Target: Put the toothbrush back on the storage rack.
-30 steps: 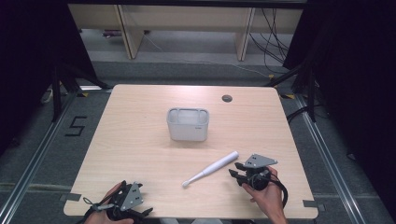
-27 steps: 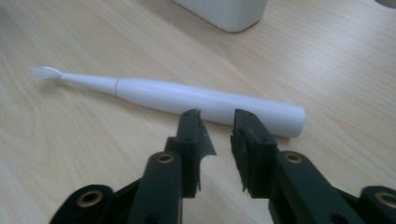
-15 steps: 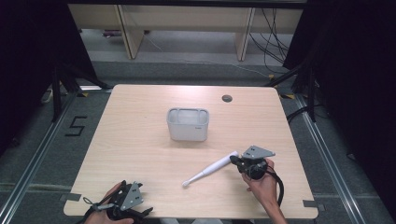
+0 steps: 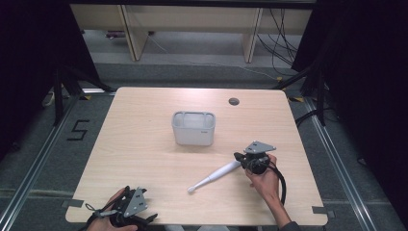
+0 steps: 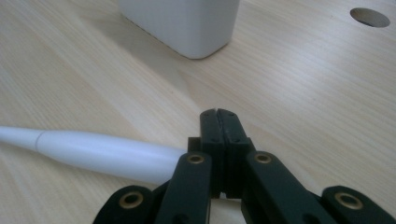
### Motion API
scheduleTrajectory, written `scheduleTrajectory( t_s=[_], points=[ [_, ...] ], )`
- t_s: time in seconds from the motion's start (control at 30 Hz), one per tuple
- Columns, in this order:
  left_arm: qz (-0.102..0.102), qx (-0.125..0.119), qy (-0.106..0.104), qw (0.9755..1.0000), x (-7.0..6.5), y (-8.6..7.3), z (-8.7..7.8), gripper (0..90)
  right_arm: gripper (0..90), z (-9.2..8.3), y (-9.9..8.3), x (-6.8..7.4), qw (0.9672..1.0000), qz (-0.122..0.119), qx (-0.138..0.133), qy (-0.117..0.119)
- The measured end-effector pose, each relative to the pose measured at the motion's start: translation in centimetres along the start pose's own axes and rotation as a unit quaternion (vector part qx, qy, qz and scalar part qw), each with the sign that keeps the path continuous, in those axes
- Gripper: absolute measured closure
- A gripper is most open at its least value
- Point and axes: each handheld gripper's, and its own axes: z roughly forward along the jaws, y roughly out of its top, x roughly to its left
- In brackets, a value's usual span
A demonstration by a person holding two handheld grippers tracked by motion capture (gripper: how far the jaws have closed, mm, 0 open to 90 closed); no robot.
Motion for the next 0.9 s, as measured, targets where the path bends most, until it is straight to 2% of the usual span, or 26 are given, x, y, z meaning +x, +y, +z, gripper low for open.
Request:
scheduleTrajectory(
  t_s=[0.1,0.13,0.17,0.2,0.27,0.4,0.6,0.7,0.83,0.87,0.9],
  points=[
    [-0.001,-0.001,-0.001,1.0,-0.1,0.0,0.0,15.3,90.0,0.2,0.2,-0.2,1.0,0.005,0.003,0.002],
    [-0.001,0.0,-0.001,1.0,-0.1,0.0,0.0,15.3,90.0,0.4,0.2,-0.4,1.0,-0.008,-0.002,-0.003],
    [0.001,0.008,-0.005,1.0,0.0,0.1,-0.1,15.3,90.0,0.4,0.3,-0.2,0.9999,0.01,0.004,-0.002],
    [0.001,0.008,-0.005,1.0,0.0,0.1,-0.1,15.3,90.0,0.6,0.4,-0.4,1.0,-0.002,0.003,-0.002],
    [-0.001,0.0,-0.001,1.0,-0.1,0.0,0.0,15.3,90.0,0.8,0.4,-0.4,0.9999,0.006,0.009,-0.003],
    [-0.003,-0.002,0.0,1.0,-0.1,0.0,0.0,15.3,90.0,1.4,0.5,-0.6,0.9998,-0.012,0.012,-0.005],
    [-0.001,0.003,-0.002,1.0,-0.1,0.0,0.0,15.3,90.0,1.7,0.5,-0.5,0.9996,-0.001,0.026,-0.004],
    [-0.002,0.001,0.002,1.0,-0.1,0.0,0.1,15.3,90.0,1.9,0.3,-0.5,0.9995,-0.006,0.029,-0.006],
    [0.0,-0.001,-0.003,1.0,-0.1,0.0,0.0,15.3,90.0,1.9,0.3,-0.7,0.9993,-0.017,0.034,-0.005],
    [0.001,0.0,-0.003,1.0,-0.1,0.0,0.0,15.3,90.0,1.9,0.2,-0.7,0.9992,-0.003,0.04,-0.006],
    [0.002,0.013,-0.016,0.9998,0.0,0.1,-0.1,15.3,90.0,1.9,0.2,-0.7,0.9992,-0.003,0.04,-0.006]
  ],
)
